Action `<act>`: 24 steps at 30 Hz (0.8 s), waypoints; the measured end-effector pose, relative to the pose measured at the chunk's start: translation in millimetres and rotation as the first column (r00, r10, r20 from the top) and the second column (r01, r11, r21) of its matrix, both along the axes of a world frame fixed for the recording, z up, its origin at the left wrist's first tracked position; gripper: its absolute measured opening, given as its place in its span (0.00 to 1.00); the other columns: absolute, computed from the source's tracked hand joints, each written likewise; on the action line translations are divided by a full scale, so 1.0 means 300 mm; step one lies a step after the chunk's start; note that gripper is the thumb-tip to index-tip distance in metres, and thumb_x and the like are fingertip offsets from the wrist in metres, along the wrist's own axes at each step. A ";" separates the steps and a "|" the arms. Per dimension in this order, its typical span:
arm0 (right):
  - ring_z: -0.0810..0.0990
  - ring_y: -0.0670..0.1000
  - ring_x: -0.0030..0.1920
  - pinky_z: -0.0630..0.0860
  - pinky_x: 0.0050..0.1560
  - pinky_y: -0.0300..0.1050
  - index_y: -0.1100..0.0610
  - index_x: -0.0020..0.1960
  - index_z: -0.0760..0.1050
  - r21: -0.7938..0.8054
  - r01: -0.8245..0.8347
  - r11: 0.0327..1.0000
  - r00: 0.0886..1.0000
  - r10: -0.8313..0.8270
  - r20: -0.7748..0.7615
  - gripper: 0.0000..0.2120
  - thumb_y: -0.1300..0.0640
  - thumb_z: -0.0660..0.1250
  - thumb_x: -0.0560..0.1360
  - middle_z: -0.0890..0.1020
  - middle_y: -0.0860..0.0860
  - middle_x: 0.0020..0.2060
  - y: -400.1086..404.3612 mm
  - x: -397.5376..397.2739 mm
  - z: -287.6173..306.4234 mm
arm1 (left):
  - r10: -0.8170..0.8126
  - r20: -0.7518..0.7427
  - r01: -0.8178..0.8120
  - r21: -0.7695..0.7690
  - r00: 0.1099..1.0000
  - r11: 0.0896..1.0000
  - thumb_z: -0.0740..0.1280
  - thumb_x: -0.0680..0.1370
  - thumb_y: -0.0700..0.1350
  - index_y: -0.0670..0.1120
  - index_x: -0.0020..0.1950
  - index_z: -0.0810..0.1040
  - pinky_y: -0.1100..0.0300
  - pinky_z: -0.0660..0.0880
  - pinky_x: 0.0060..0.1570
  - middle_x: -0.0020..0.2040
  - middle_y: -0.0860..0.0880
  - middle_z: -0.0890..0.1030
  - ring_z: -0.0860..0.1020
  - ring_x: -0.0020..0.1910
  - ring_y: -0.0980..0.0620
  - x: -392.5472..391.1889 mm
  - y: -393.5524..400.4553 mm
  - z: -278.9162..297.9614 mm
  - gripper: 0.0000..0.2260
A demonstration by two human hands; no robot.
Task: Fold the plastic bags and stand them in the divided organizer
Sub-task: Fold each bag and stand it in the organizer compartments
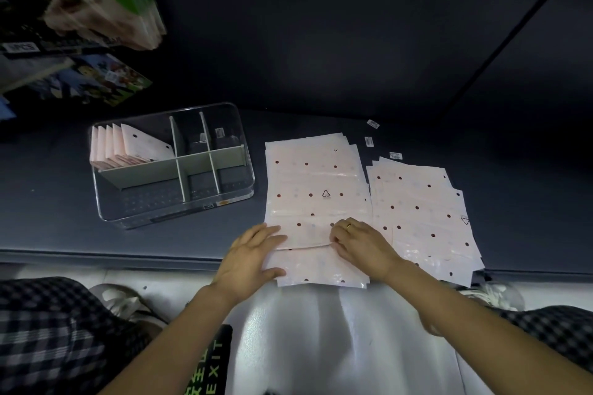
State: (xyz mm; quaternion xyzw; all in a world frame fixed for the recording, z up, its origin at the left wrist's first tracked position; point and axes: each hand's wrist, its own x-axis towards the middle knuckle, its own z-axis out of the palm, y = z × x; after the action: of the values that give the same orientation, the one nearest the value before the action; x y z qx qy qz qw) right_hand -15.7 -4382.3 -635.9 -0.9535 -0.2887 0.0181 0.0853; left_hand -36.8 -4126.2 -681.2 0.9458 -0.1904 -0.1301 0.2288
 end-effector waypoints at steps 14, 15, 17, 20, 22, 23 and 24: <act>0.75 0.50 0.49 0.71 0.50 0.45 0.54 0.54 0.73 0.133 0.186 0.974 0.939 -0.136 -0.316 0.07 0.54 0.59 0.80 0.79 0.49 0.46 0.018 0.069 0.101 | 0.384 -0.278 -0.450 -0.236 0.880 0.861 0.73 0.72 0.50 0.50 0.60 0.77 0.58 0.72 0.47 0.46 0.50 0.79 0.74 0.50 0.51 0.016 -0.013 0.017 0.17; 0.75 0.50 0.51 0.72 0.49 0.45 0.54 0.54 0.74 0.131 0.200 0.971 0.942 -0.154 -0.297 0.07 0.54 0.59 0.80 0.79 0.50 0.47 0.032 0.094 0.090 | 0.396 -0.314 -0.477 -0.252 0.863 0.842 0.73 0.72 0.49 0.50 0.62 0.75 0.55 0.74 0.48 0.45 0.49 0.79 0.75 0.49 0.50 0.014 -0.015 0.022 0.19; 0.75 0.51 0.52 0.69 0.47 0.43 0.55 0.56 0.75 0.122 0.233 0.965 0.944 -0.194 -0.268 0.08 0.54 0.60 0.79 0.80 0.51 0.48 0.055 0.139 0.062 | 0.443 -0.315 -0.530 -0.296 0.839 0.794 0.73 0.72 0.48 0.49 0.68 0.69 0.54 0.74 0.48 0.48 0.51 0.78 0.75 0.49 0.50 0.007 -0.022 0.035 0.26; 0.73 0.52 0.57 0.68 0.52 0.42 0.55 0.60 0.74 0.046 0.253 0.966 0.939 -0.234 -0.250 0.12 0.53 0.60 0.80 0.79 0.51 0.53 0.077 0.181 0.014 | 0.545 -0.043 -0.534 -0.278 0.837 0.798 0.72 0.73 0.48 0.48 0.74 0.62 0.54 0.70 0.57 0.59 0.51 0.73 0.69 0.58 0.48 -0.008 -0.043 0.058 0.32; 0.71 0.53 0.60 0.68 0.59 0.45 0.55 0.63 0.72 -0.002 0.252 0.968 0.929 -0.243 -0.278 0.14 0.52 0.61 0.79 0.76 0.51 0.58 0.086 0.192 -0.007 | 0.446 0.150 -0.409 -0.225 0.882 0.884 0.72 0.73 0.47 0.46 0.71 0.67 0.52 0.70 0.58 0.61 0.48 0.73 0.70 0.59 0.46 -0.027 -0.061 0.066 0.28; 0.70 0.53 0.61 0.67 0.60 0.45 0.54 0.63 0.71 -0.004 0.252 0.968 0.922 -0.242 -0.302 0.15 0.51 0.62 0.78 0.75 0.51 0.60 0.089 0.194 -0.014 | 0.343 0.224 -0.303 -0.196 0.912 0.933 0.72 0.73 0.47 0.45 0.68 0.70 0.50 0.72 0.58 0.61 0.47 0.74 0.72 0.59 0.45 -0.037 -0.073 0.069 0.25; 0.69 0.52 0.62 0.67 0.61 0.45 0.54 0.64 0.71 0.005 0.248 0.969 0.916 -0.233 -0.326 0.16 0.51 0.64 0.77 0.74 0.51 0.60 0.093 0.196 -0.019 | 0.230 0.281 -0.193 -0.155 0.932 0.969 0.72 0.73 0.47 0.45 0.66 0.73 0.49 0.74 0.57 0.61 0.47 0.76 0.74 0.60 0.44 -0.050 -0.086 0.066 0.23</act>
State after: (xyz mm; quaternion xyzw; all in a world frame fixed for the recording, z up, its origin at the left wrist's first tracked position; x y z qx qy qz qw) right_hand 43.1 -4354.3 -641.4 -0.9636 -0.1517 0.1566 0.1549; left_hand -51.7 -4151.9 -661.4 0.9534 -0.1272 0.0510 0.2687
